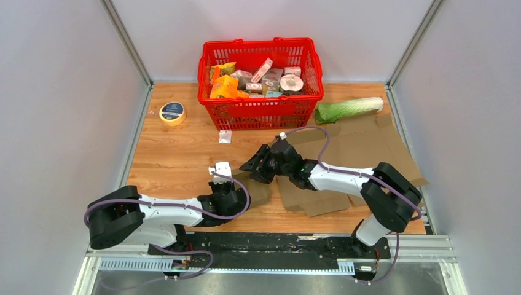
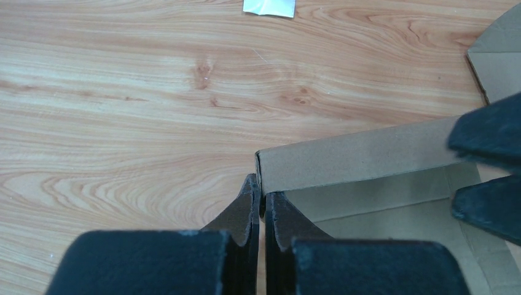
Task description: Fold the paper box
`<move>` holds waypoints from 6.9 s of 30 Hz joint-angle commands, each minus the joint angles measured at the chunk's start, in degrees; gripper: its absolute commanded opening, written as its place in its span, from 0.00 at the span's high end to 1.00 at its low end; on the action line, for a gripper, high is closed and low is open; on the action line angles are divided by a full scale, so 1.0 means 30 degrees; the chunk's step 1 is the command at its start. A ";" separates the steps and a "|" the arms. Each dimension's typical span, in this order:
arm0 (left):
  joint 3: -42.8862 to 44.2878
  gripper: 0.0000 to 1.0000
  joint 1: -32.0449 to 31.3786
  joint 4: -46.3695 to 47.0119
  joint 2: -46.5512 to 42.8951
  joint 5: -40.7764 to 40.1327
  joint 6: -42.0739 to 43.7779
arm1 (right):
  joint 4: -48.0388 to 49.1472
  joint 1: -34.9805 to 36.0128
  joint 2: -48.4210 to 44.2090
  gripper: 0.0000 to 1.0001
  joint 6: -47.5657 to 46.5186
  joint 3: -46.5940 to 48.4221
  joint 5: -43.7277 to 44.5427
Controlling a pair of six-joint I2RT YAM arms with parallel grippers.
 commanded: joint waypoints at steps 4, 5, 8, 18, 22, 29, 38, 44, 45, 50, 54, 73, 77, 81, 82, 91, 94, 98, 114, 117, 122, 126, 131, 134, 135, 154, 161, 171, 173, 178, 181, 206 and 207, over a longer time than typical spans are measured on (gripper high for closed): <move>0.0692 1.00 -0.0021 -0.1112 0.0188 0.1132 0.0200 | -0.0238 -0.0258 0.0952 0.51 0.0658 0.0499 -0.0121; 0.0750 1.00 -0.0050 -0.1260 0.0217 0.1160 0.0227 | 0.0025 -0.0258 0.0953 0.52 0.0718 0.0499 -0.0121; 0.0780 1.00 -0.0050 -0.1320 0.0276 0.1131 0.0139 | 0.0407 -0.0462 0.1361 0.57 0.0893 0.0615 0.0055; 0.2066 1.00 -0.0050 -0.4067 0.1414 -0.0039 -0.1934 | 0.1580 -0.0785 0.2036 0.96 0.2619 0.0294 0.0611; 0.2947 1.00 0.0038 -0.5974 0.2238 -0.0681 -0.4129 | 0.2401 -0.0728 0.2184 1.00 0.3323 -0.0086 0.0787; 0.5433 1.00 0.0125 -1.2882 0.3670 -0.2119 -0.8794 | 0.3690 -0.0639 0.1921 1.00 0.3794 -0.1317 -0.0558; 0.5648 0.91 0.0038 -1.2432 0.4235 -0.1038 -0.6871 | 0.5183 -0.0727 0.1510 1.00 0.4146 -0.2373 -0.0473; 0.1434 0.65 -0.0021 -0.3288 -0.1382 0.1246 0.0721 | 0.5506 -0.0932 0.1569 1.00 0.3970 -0.2022 -0.0648; 0.1106 0.64 -0.0021 -0.2993 -0.1829 0.1393 0.0900 | 0.5419 -0.1019 0.1539 1.00 0.3941 -0.1963 -0.0590; -0.0563 0.57 0.0009 -0.1791 -0.4288 0.2535 0.1428 | 0.5300 -0.1108 0.1714 1.00 0.4292 -0.1962 -0.0531; -0.1738 0.55 0.0008 0.0110 -0.5552 0.3883 0.2131 | 0.5360 -0.1166 0.1773 1.00 0.4439 -0.1874 -0.0590; 0.1832 0.77 0.0915 -0.1846 0.0654 0.2890 0.0667 | 0.5623 -0.1166 0.1217 1.00 0.4819 -0.2255 -0.0619; 0.2216 0.76 0.1063 -0.1849 0.2146 0.2743 0.0227 | 0.5799 -0.1137 0.1334 1.00 0.4937 -0.2197 -0.0737; 0.2420 0.78 0.1063 -0.1467 0.3057 0.2772 0.0227 | 0.5741 -0.1137 0.1363 1.00 0.4996 -0.2080 -0.0882; 0.2537 0.80 0.1063 -0.1408 0.3262 0.2569 0.0257 | 0.5740 -0.1108 0.1334 1.00 0.4996 -0.2079 -0.0854; 0.4827 1.00 0.1122 -0.7828 0.6311 0.1041 -0.2849 | 0.5181 -0.1108 0.1537 1.00 0.4263 -0.2313 -0.0385; 0.3948 1.00 0.1122 -0.6513 0.5785 0.1685 -0.2090 | 0.5622 -0.1137 0.1773 1.00 0.3334 -0.2373 -0.0821; 0.3067 1.00 0.1151 -0.4400 0.3742 0.3120 0.1241 | 0.4455 -0.1750 -0.0178 0.57 -0.0416 -0.2839 -0.1586; 0.0107 1.00 0.1122 -0.4832 -0.3151 0.6113 0.2513 | -0.9667 -0.1673 -0.6199 0.30 -1.8297 0.1162 -0.2210; 0.0545 1.00 0.1151 -0.6351 -0.3415 0.5469 0.1899 | -1.1541 -0.0411 -0.4412 0.32 -1.7332 0.3361 0.0110; 0.0838 1.00 0.1151 -0.6769 -0.4262 0.4998 0.1838 | -1.1019 0.0562 -0.2770 0.46 -1.4141 0.4862 0.1431; 0.0926 1.00 0.1122 -0.7090 -0.4879 0.4998 0.1927 | -1.0785 0.0562 -0.1627 0.51 -1.3228 0.5362 0.2194; 0.0956 1.00 0.1151 -0.7209 -0.5670 0.5057 0.1781 | -0.9671 0.0387 -0.0835 0.50 -1.1822 0.5304 0.1492; 0.0897 1.00 0.1151 -0.7005 -0.6110 0.5116 0.1868 | -0.8091 -0.0081 -0.0308 0.50 -1.0624 0.4691 -0.0030; 0.0868 1.00 0.1122 -0.7003 -0.6198 0.5087 0.1897 | -0.7334 -0.0140 -0.0249 0.50 -1.0069 0.4572 -0.0410; 0.1103 1.00 0.1122 -0.7091 -0.5964 0.5116 0.1664 | -0.7822 -0.0669 -0.1094 0.50 -0.9505 0.3780 0.0464; 0.1131 1.00 0.1122 -0.7179 -0.5993 0.5086 0.1956 | -0.6011 -0.0698 -0.1365 0.48 -0.8130 0.2111 -0.0704; 0.1190 1.00 0.1151 -0.7297 -0.6697 0.5232 0.1897 | -0.2524 -0.0698 0.0307 0.53 -0.5466 0.2051 -0.2814; 0.1219 1.00 0.1151 -0.7121 -0.6609 0.5291 0.1868 | -0.1272 -0.0727 0.0658 0.57 -0.4063 0.1848 -0.3427; 0.1424 1.00 0.1122 -0.7091 -0.6170 0.5350 0.1869 | 0.0933 -0.0727 0.1099 0.67 -0.1570 0.0882 -0.3813; 0.1425 1.00 0.1122 -0.7208 -0.6228 0.5438 0.1694 | 0.1667 -0.0873 0.1100 0.98 -0.0864 0.0355 -0.3316; -0.0362 1.00 0.1122 -0.5276 -0.5702 0.2801 -0.0739 | -0.3313 0.2407 -0.0427 1.00 -1.5804 -0.0291 0.8491; -0.0450 1.00 0.1122 -0.4927 -0.5614 0.2830 -0.0739 | -0.2442 0.2408 -0.0221 1.00 -1.5863 -0.0408 0.8521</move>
